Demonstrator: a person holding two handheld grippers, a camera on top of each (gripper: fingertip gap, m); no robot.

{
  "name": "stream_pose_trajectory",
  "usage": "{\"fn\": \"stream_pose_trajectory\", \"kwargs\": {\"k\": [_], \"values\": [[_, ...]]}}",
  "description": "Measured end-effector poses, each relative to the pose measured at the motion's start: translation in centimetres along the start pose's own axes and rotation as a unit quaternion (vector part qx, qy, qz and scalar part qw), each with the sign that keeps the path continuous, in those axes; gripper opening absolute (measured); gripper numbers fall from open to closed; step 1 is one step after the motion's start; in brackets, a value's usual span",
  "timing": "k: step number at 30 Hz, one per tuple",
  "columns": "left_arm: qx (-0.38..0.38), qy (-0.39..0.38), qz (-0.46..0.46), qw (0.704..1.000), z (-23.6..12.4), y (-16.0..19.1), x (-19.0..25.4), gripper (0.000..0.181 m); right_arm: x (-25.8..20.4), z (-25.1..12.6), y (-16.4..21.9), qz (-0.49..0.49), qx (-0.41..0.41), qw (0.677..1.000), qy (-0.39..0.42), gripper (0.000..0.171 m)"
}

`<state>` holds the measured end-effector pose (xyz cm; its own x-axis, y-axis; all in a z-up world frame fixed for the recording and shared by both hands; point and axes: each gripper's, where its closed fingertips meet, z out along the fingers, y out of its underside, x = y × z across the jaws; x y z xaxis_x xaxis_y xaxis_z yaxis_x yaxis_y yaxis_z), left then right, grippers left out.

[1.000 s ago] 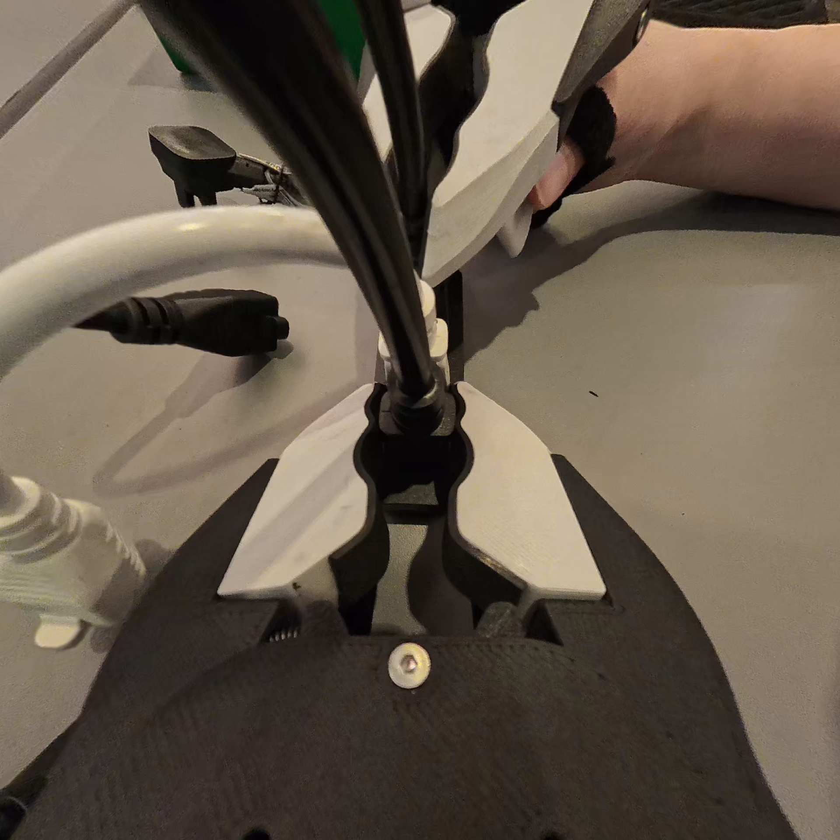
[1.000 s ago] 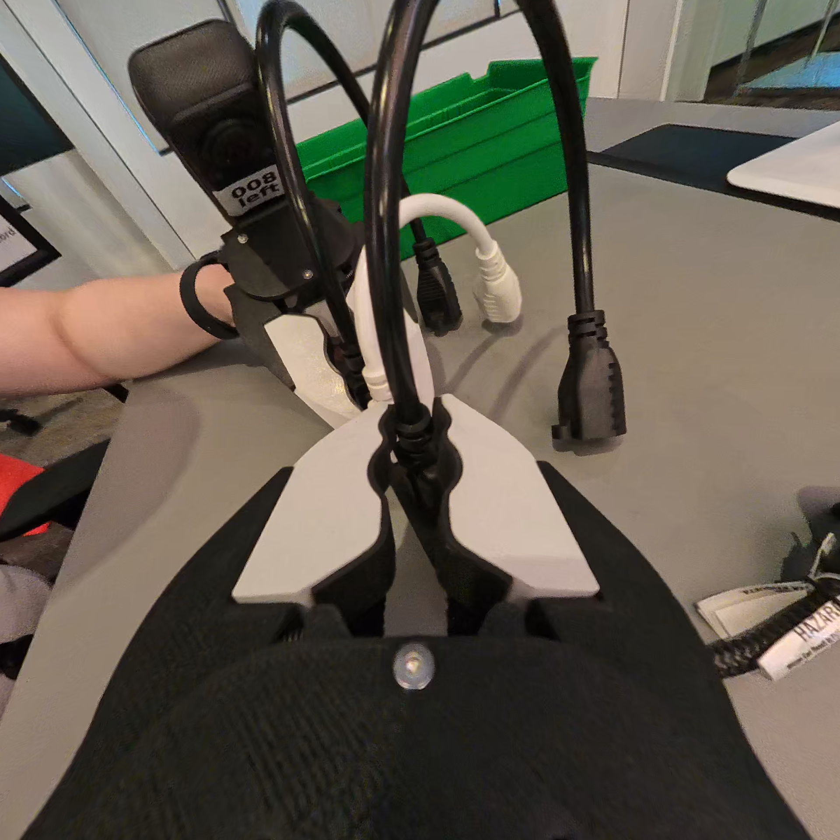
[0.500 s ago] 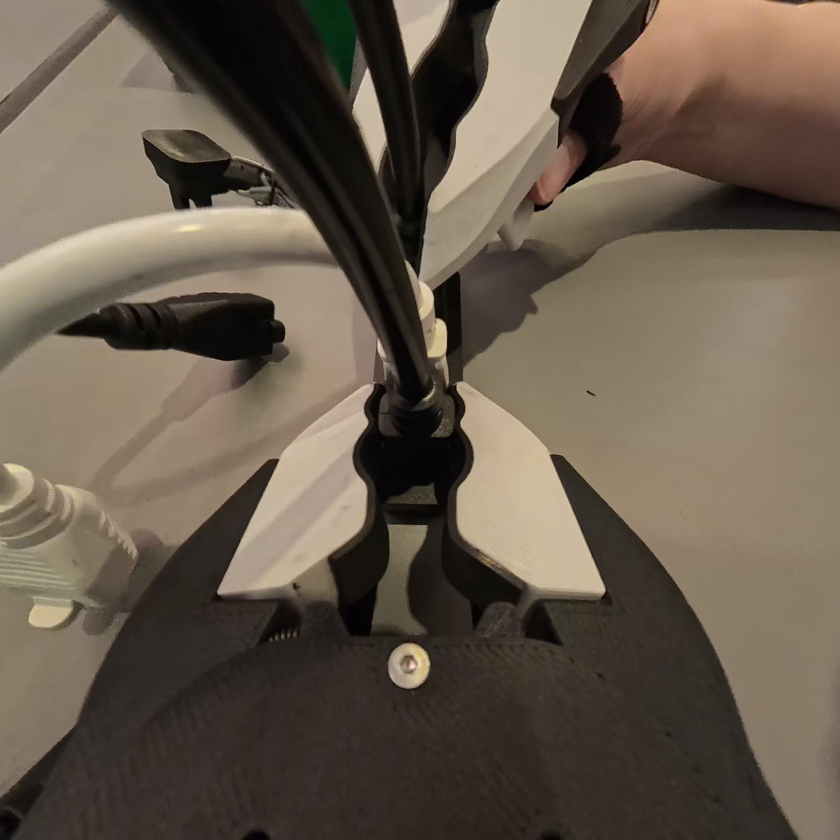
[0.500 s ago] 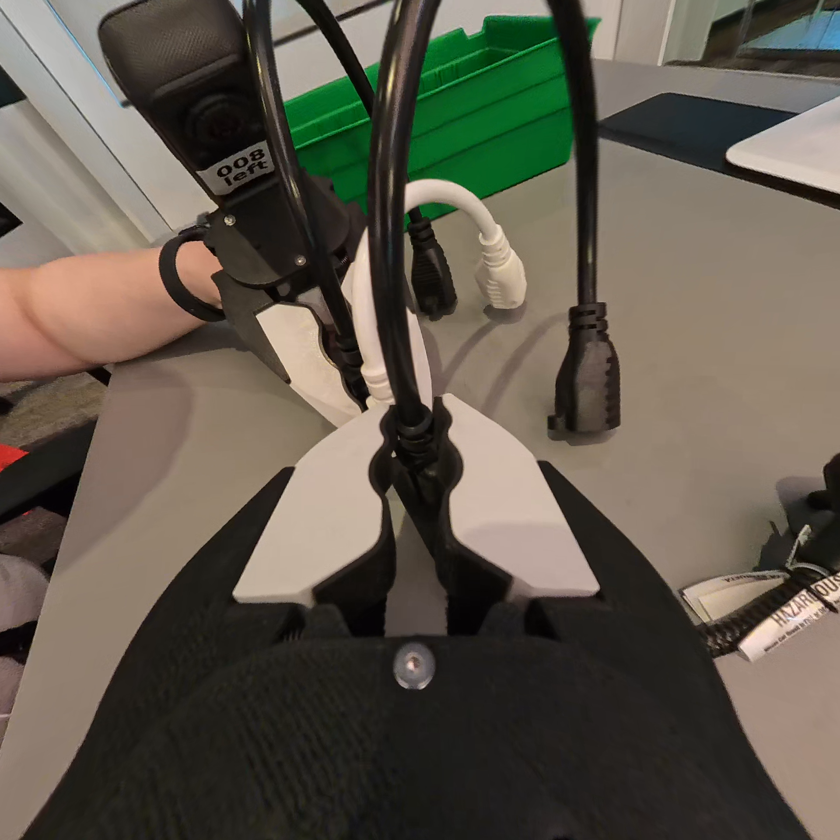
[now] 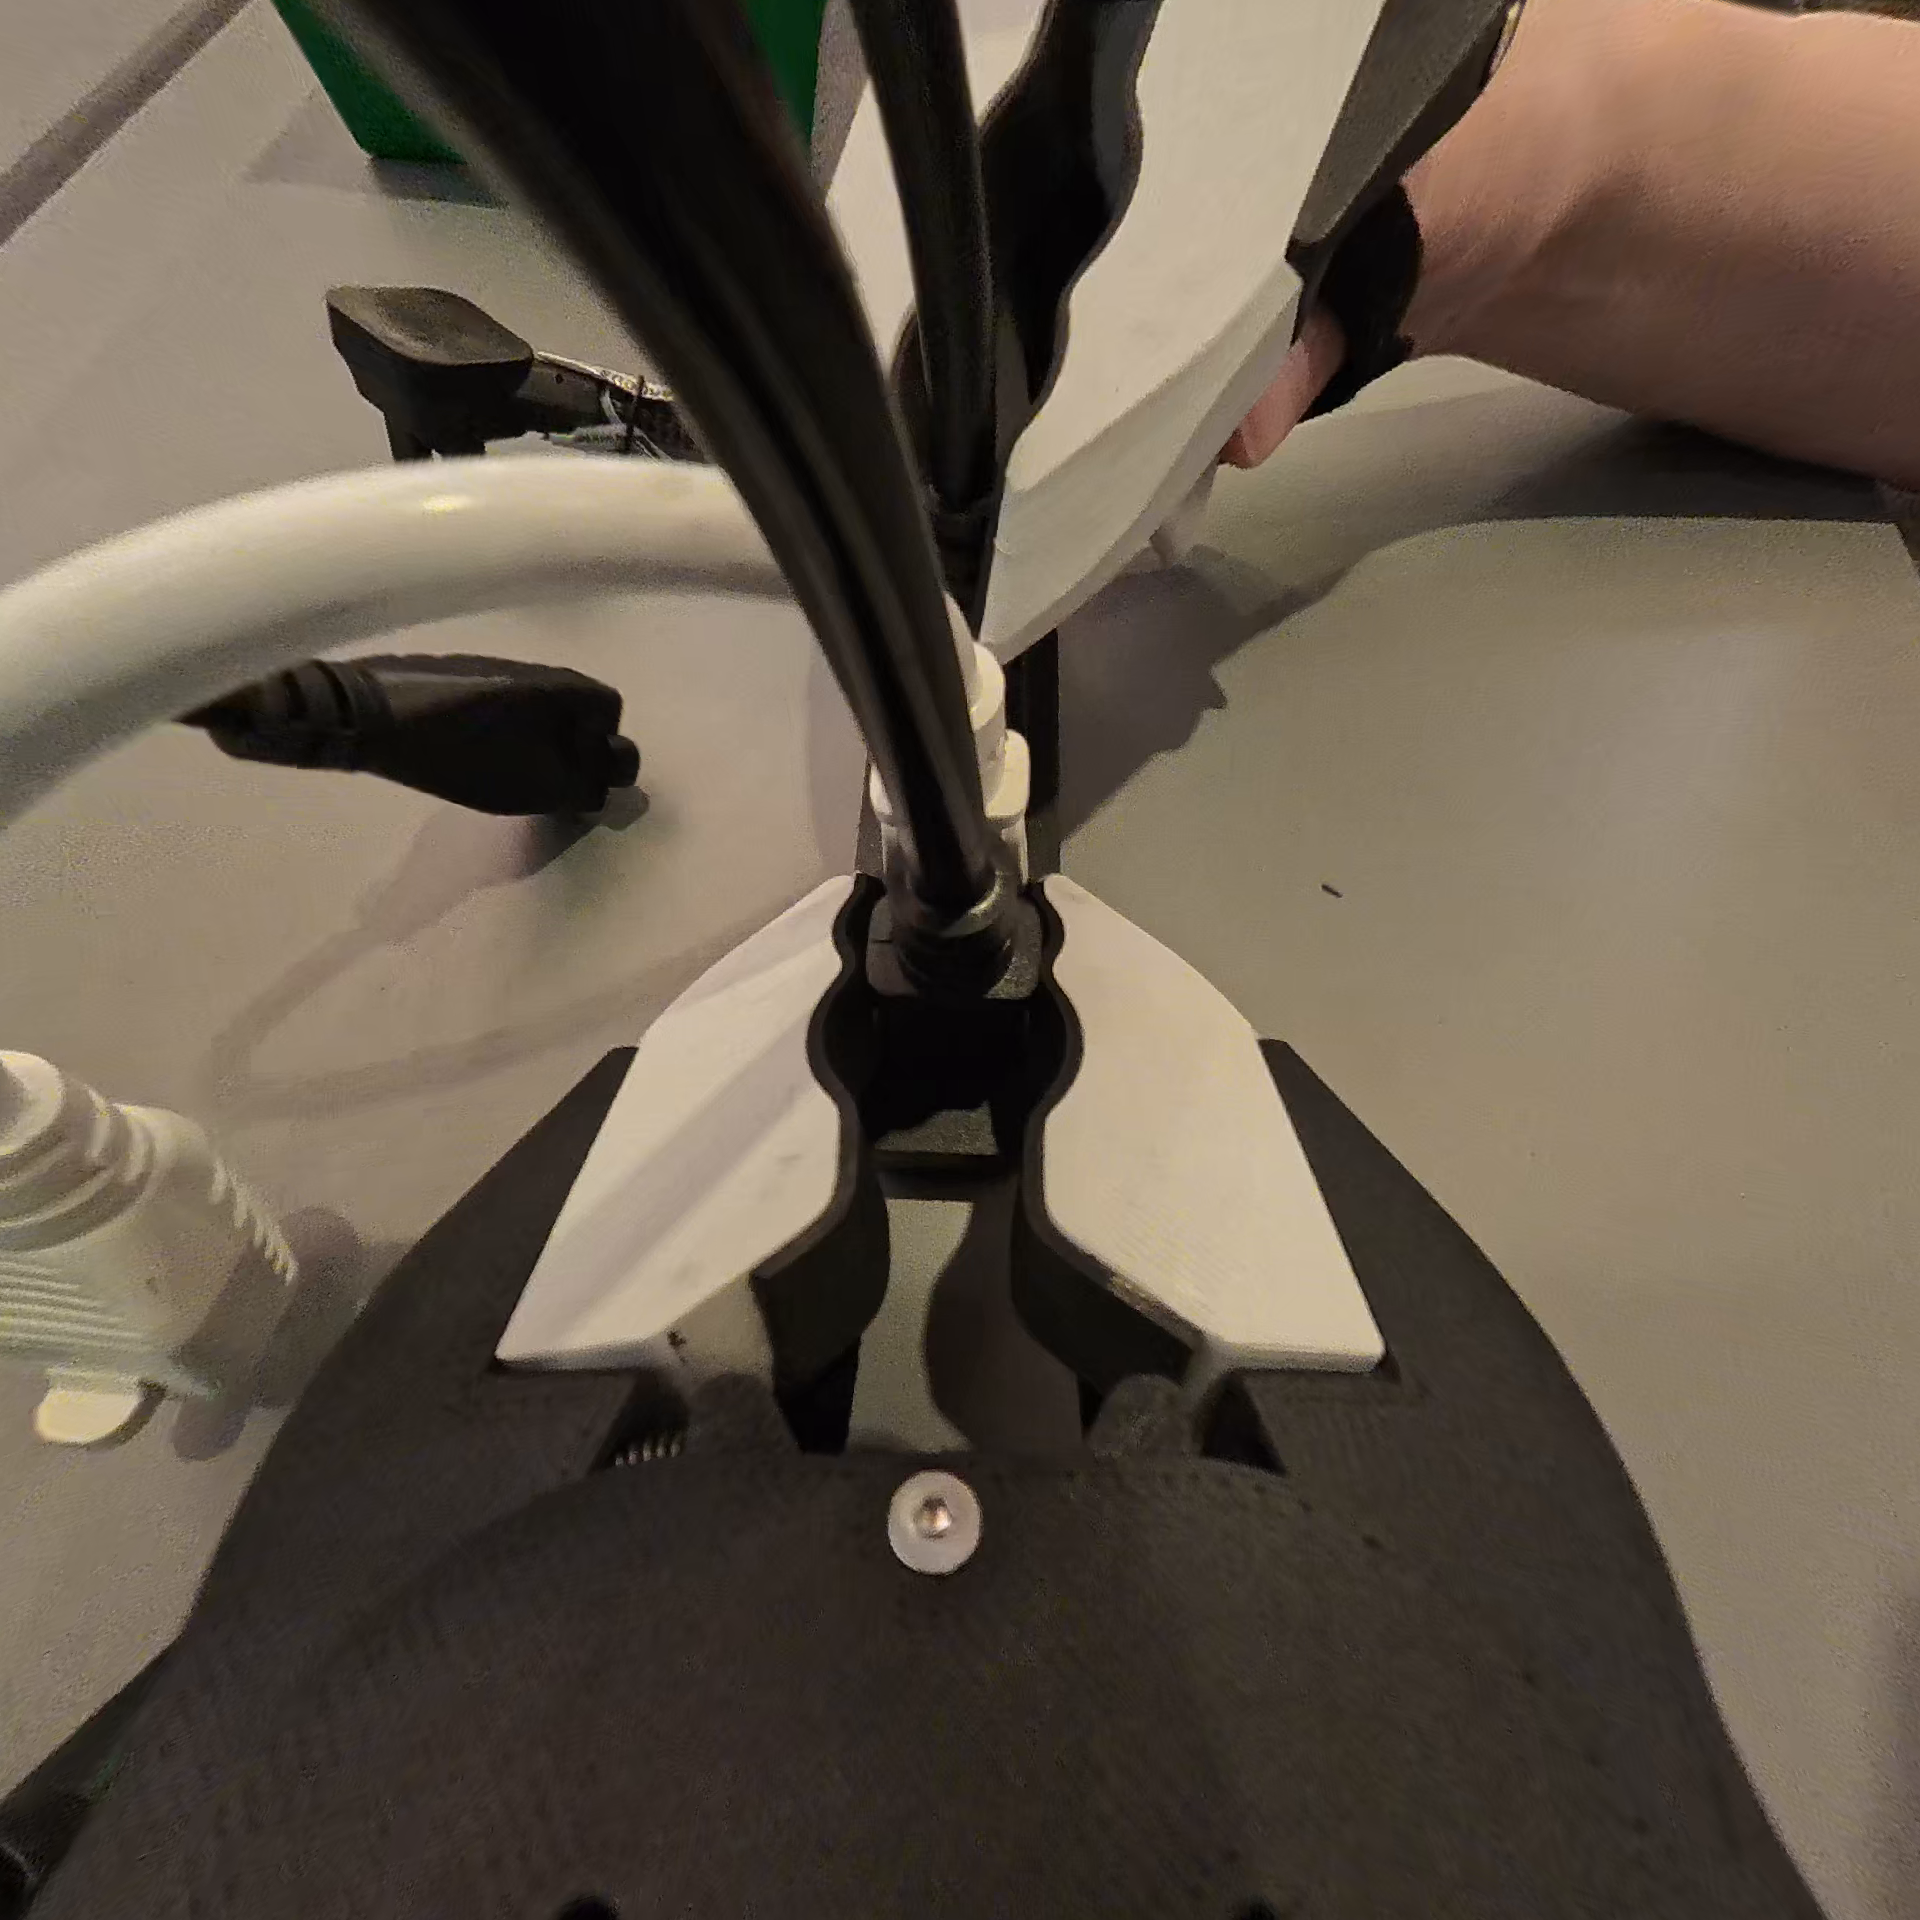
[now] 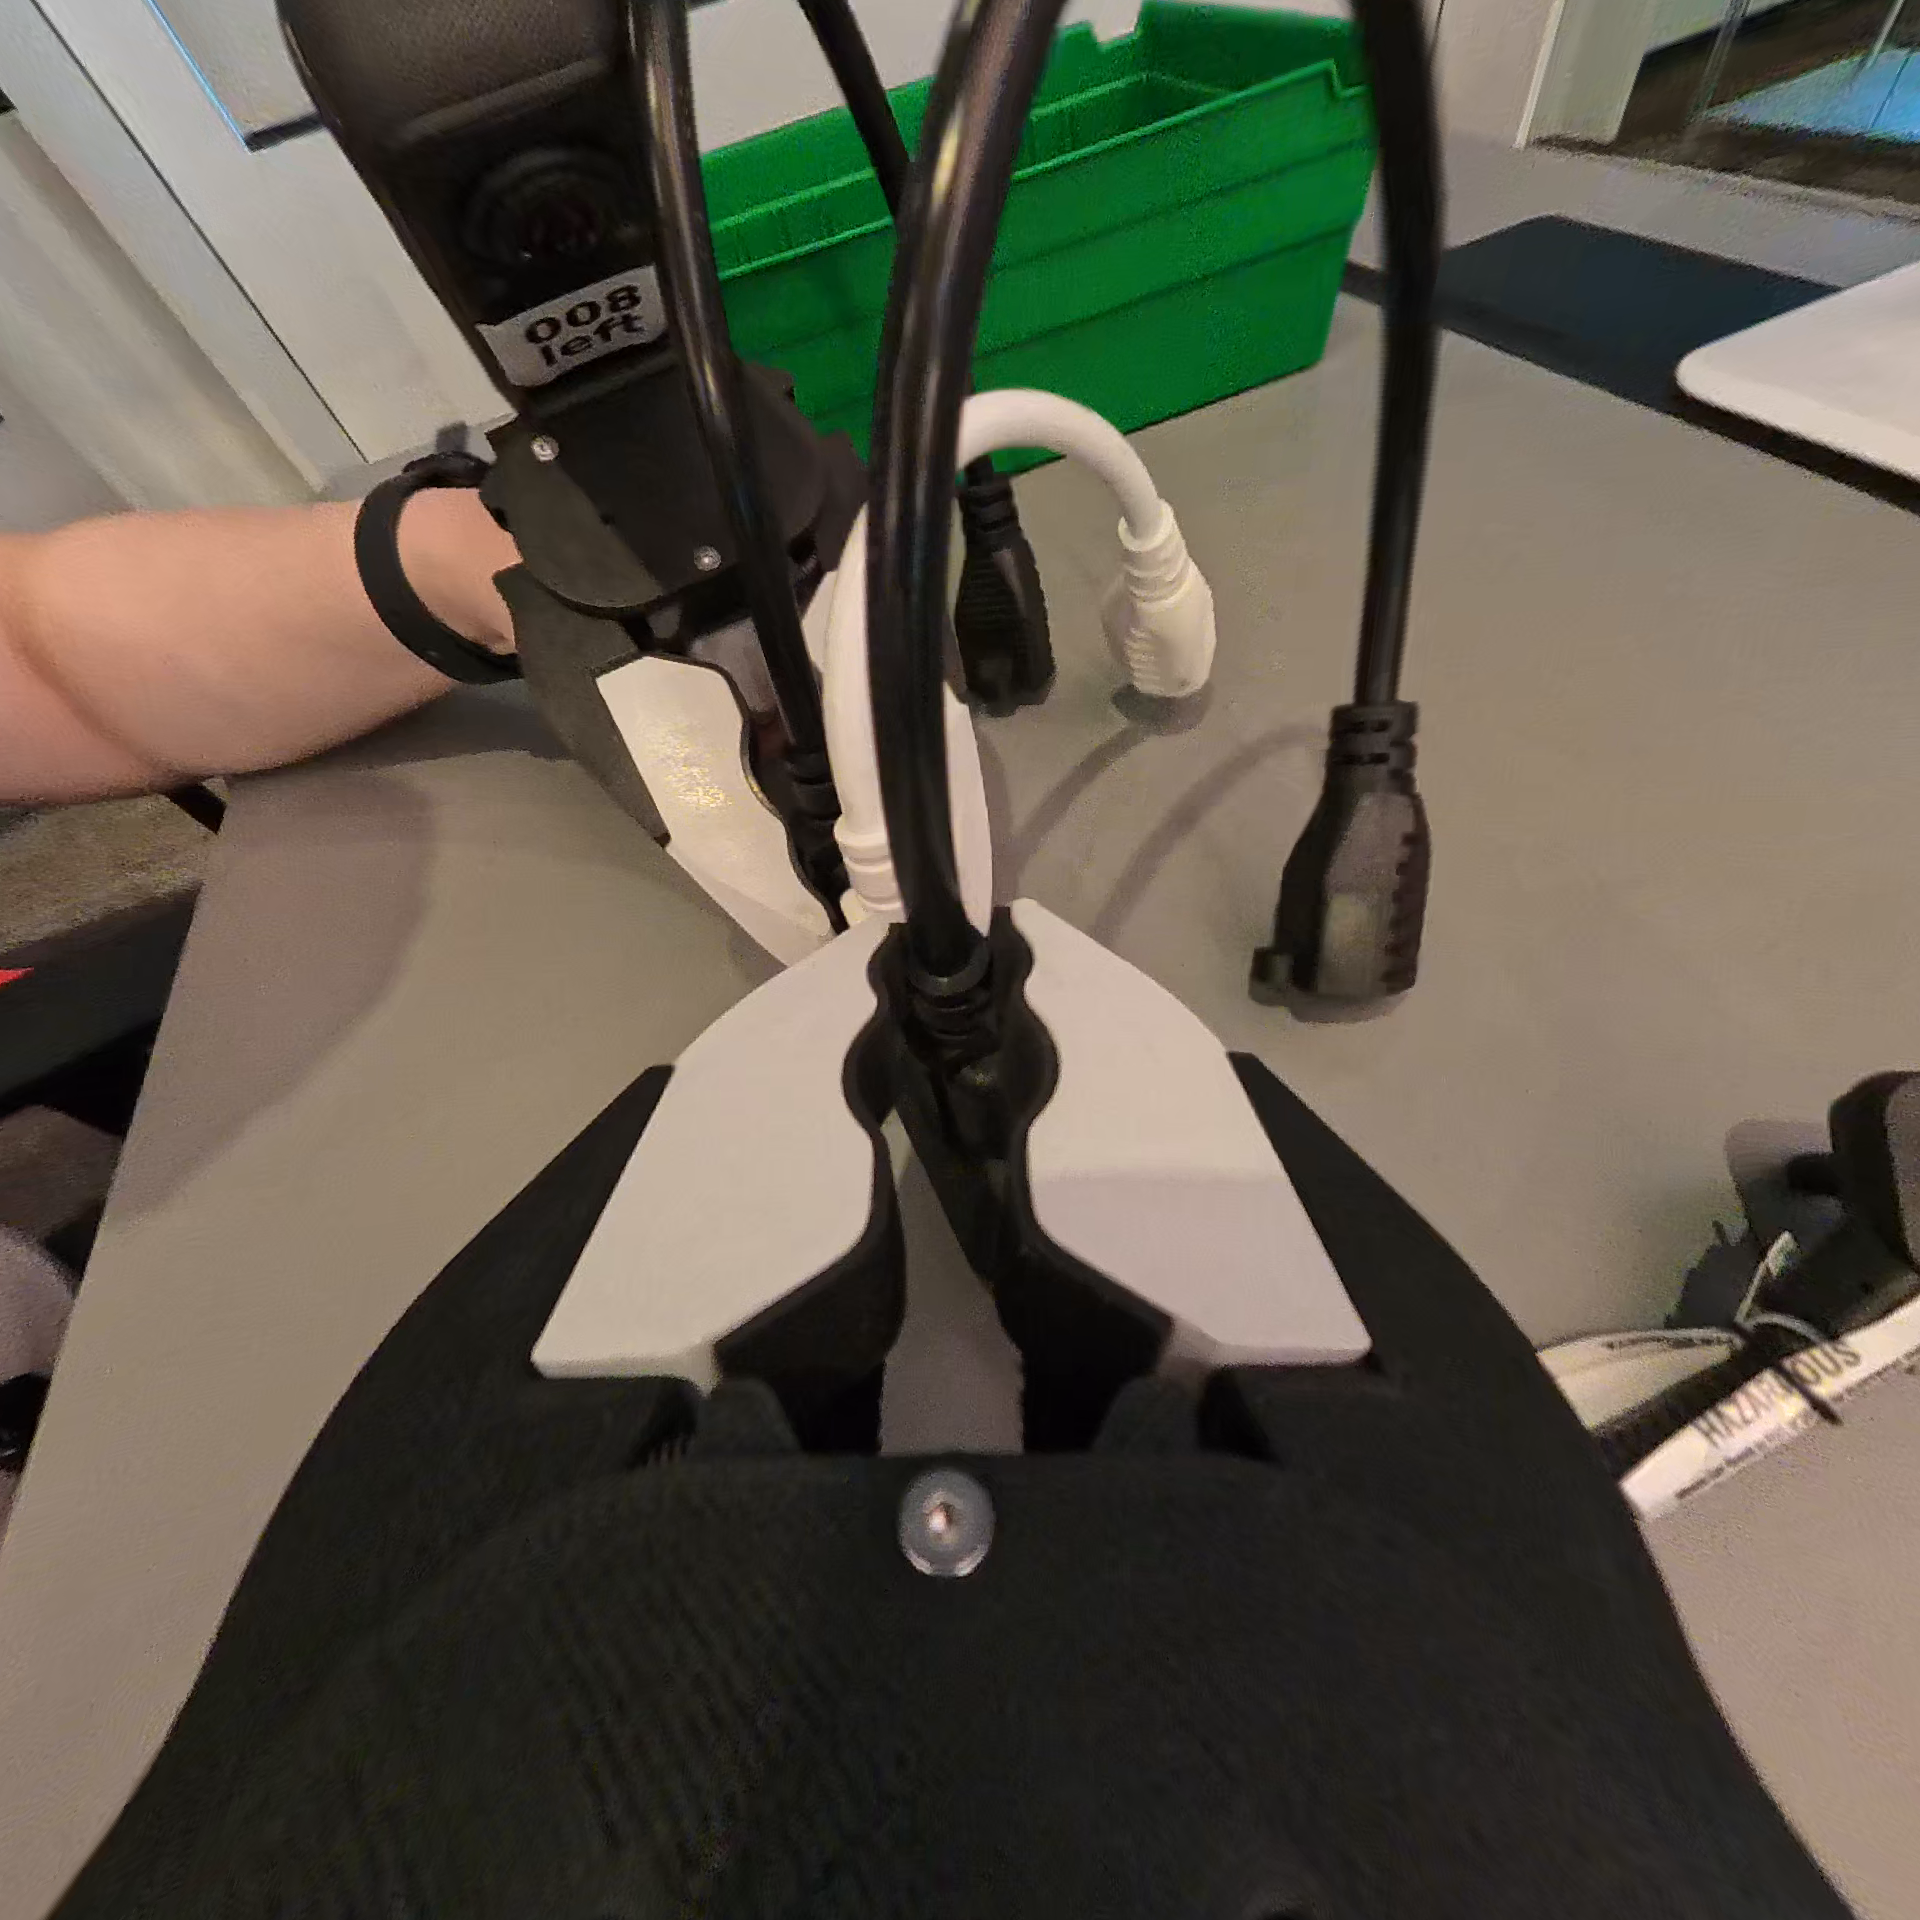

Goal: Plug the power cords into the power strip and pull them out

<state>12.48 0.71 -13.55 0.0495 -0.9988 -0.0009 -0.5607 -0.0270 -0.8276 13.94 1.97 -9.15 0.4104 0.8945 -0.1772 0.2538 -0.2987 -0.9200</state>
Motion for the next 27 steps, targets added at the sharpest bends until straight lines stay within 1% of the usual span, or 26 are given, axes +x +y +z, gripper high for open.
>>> {"fn": "stream_pose_trajectory", "kwargs": {"k": [2,7,13,17,21,25,27], "values": [[0.0,0.0,0.0,1.0,-0.1,0.1,0.1,0.027,-0.1,0.1,-0.1,0.001,-0.001,1.0,-0.002,0.014],[0.008,-0.002,-0.003,1.0,-0.3,-0.1,-0.2,0.027,0.0,1.0,-1.0,-0.011,-0.006,0.999,0.03,0.013],[0.0,0.0,0.003,1.0,-0.1,0.0,0.2,0.027,0.0,0.0,-0.2,-0.008,-0.008,1.0,0.013,0.013],[0.009,0.001,0.0,1.0,-0.3,-0.2,0.0,0.027,-0.1,0.9,-1.0,-0.044,-0.023,0.998,0.048,0.013],[-0.001,0.001,0.002,1.0,0.0,0.0,0.3,0.028,-0.1,-0.2,-0.2,-0.009,-0.006,1.0,0.008,0.014],[0.005,-0.002,-0.002,1.0,-0.1,-0.1,0.0,0.027,-0.1,0.8,-0.9,-0.026,-0.016,0.999,0.044,0.012],[0.006,0.001,-0.006,1.0,-0.2,-0.1,0.0,0.027,-0.1,0.7,-0.9,-0.033,-0.02,0.998,0.043,0.013]]}}
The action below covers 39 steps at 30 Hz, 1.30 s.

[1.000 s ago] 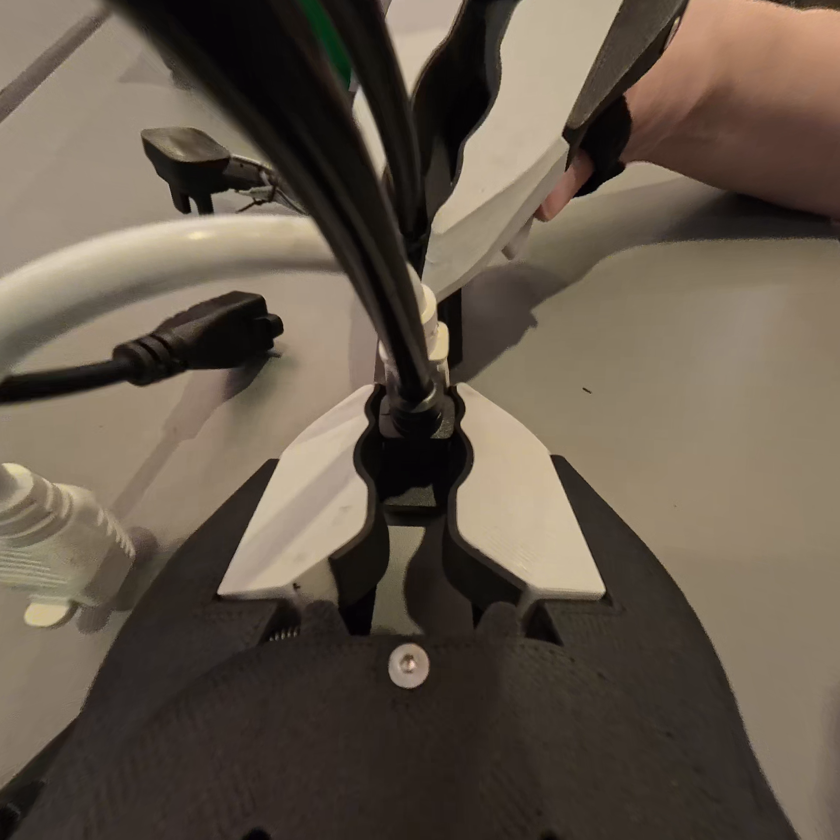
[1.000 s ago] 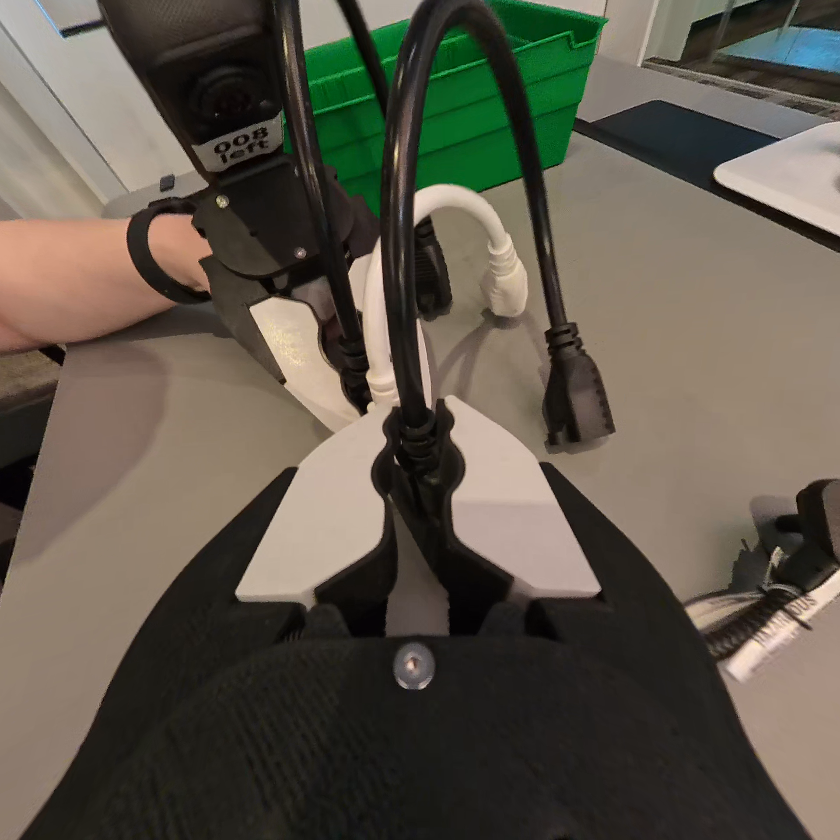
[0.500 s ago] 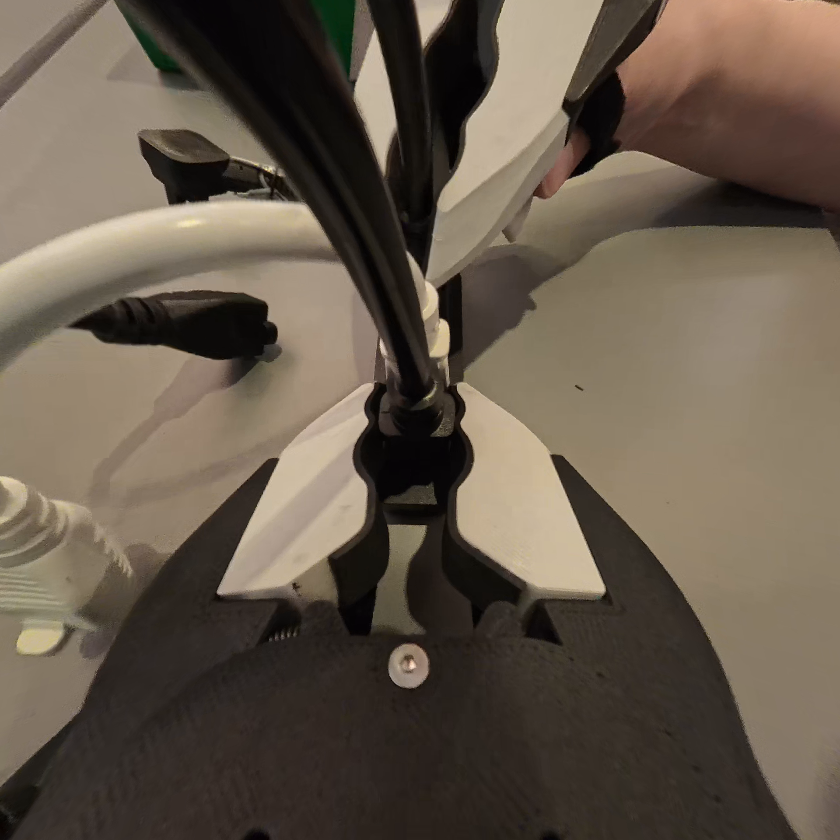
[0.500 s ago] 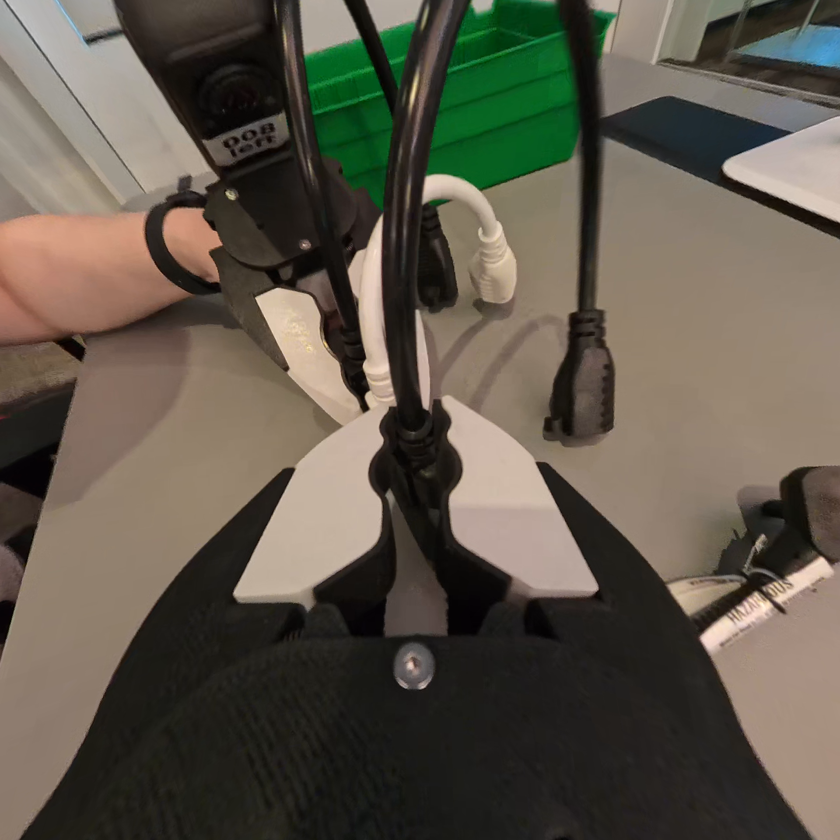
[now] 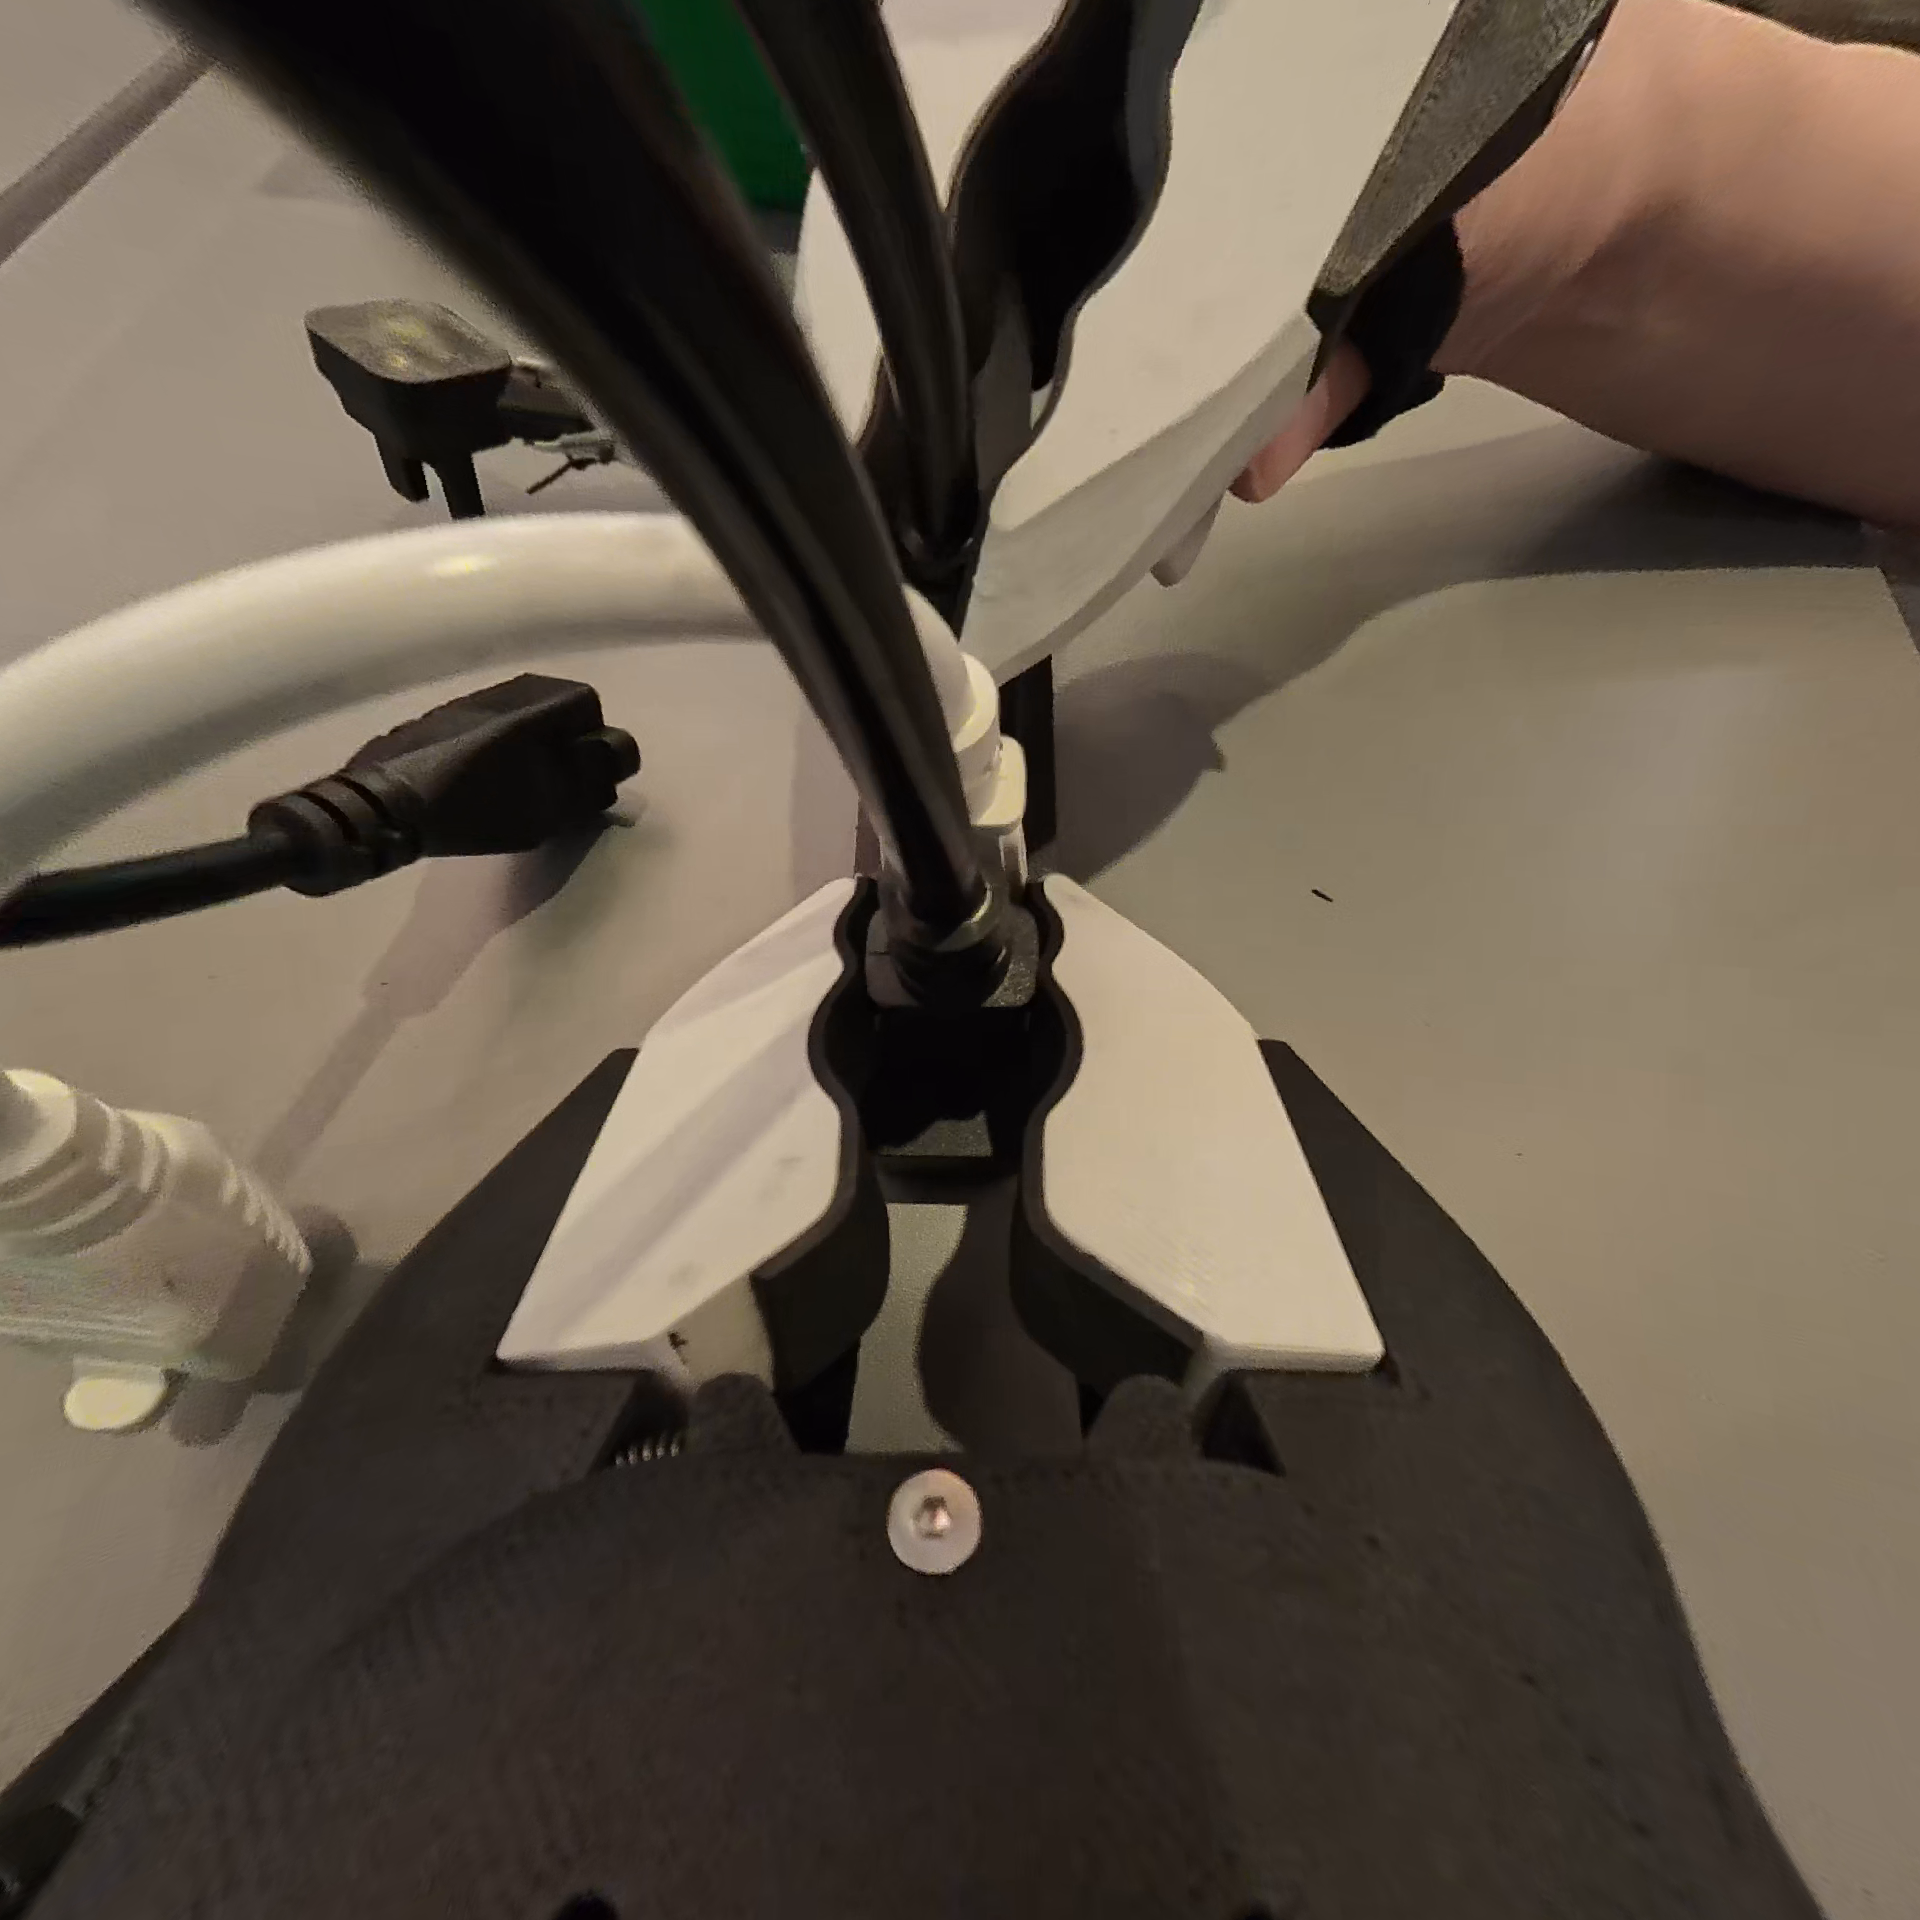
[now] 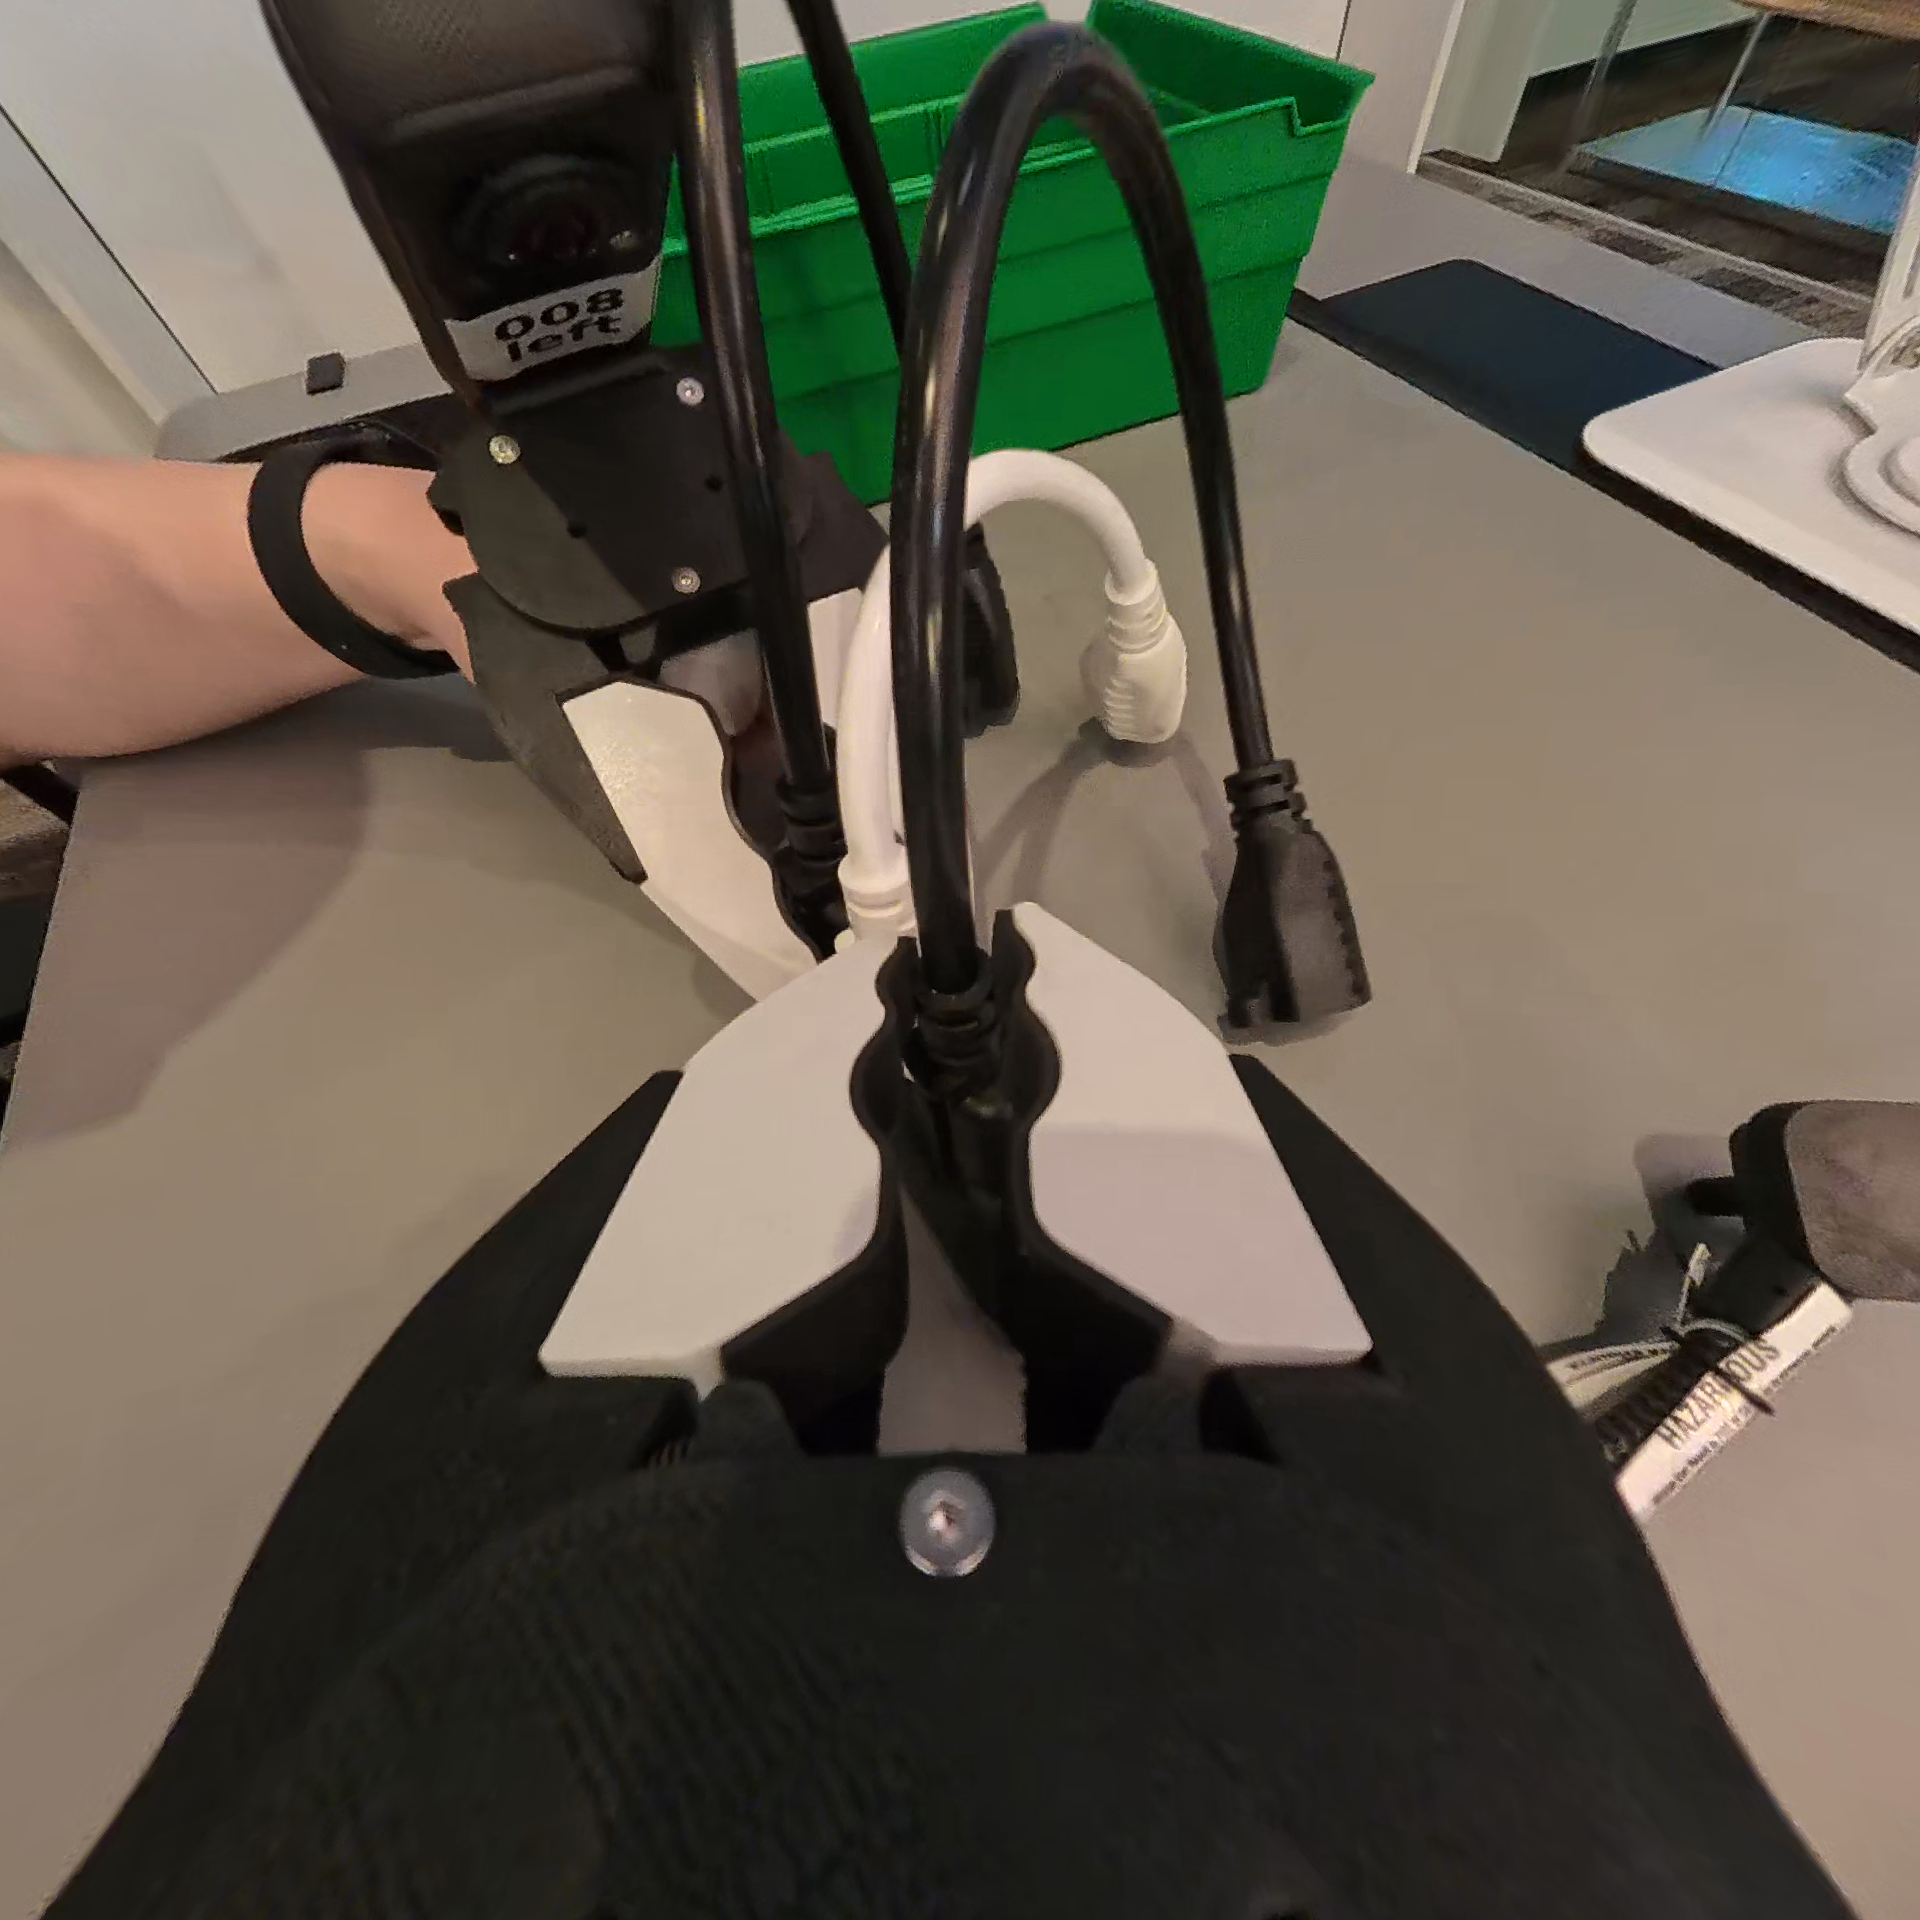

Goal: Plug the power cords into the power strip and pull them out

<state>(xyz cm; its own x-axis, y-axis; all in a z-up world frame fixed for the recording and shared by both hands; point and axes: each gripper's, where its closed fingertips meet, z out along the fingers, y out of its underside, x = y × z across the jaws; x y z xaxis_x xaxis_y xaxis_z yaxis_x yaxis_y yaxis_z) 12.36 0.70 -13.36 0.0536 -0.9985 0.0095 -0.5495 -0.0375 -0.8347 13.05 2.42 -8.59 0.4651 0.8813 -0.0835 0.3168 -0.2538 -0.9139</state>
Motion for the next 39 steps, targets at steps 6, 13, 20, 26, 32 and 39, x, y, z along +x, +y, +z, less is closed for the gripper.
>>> {"fn": "stream_pose_trajectory", "kwargs": {"k": [6,13,20,26,32,39], "values": [[-0.004,0.004,0.002,1.0,0.1,0.1,0.2,0.027,-0.2,-0.4,0.2,0.006,0.005,1.0,-0.013,0.012],[-0.006,0.004,0.002,1.0,0.1,0.2,0.4,0.027,-0.2,-0.8,0.3,0.007,0.013,1.0,-0.023,0.012],[0.005,0.013,0.007,1.0,-0.1,-0.1,0.6,0.027,-1.3,-0.4,-0.8,-0.079,0.015,0.996,-0.025,0.011],[-0.011,0.01,0.003,1.0,0.3,0.0,0.6,0.027,-0.8,-0.7,-0.1,-0.085,-0.024,0.995,-0.035,0.008],[-0.005,0.015,-0.005,1.0,0.1,0.0,0.7,0.027,-0.2,-2.7,1.1,-0.044,0.037,0.993,-0.104,0.027],[-0.005,0.017,-0.009,1.0,0.1,0.0,0.7,0.026,-0.8,-0.9,2.1,-0.05,0.025,0.992,-0.117,0.025]]}}
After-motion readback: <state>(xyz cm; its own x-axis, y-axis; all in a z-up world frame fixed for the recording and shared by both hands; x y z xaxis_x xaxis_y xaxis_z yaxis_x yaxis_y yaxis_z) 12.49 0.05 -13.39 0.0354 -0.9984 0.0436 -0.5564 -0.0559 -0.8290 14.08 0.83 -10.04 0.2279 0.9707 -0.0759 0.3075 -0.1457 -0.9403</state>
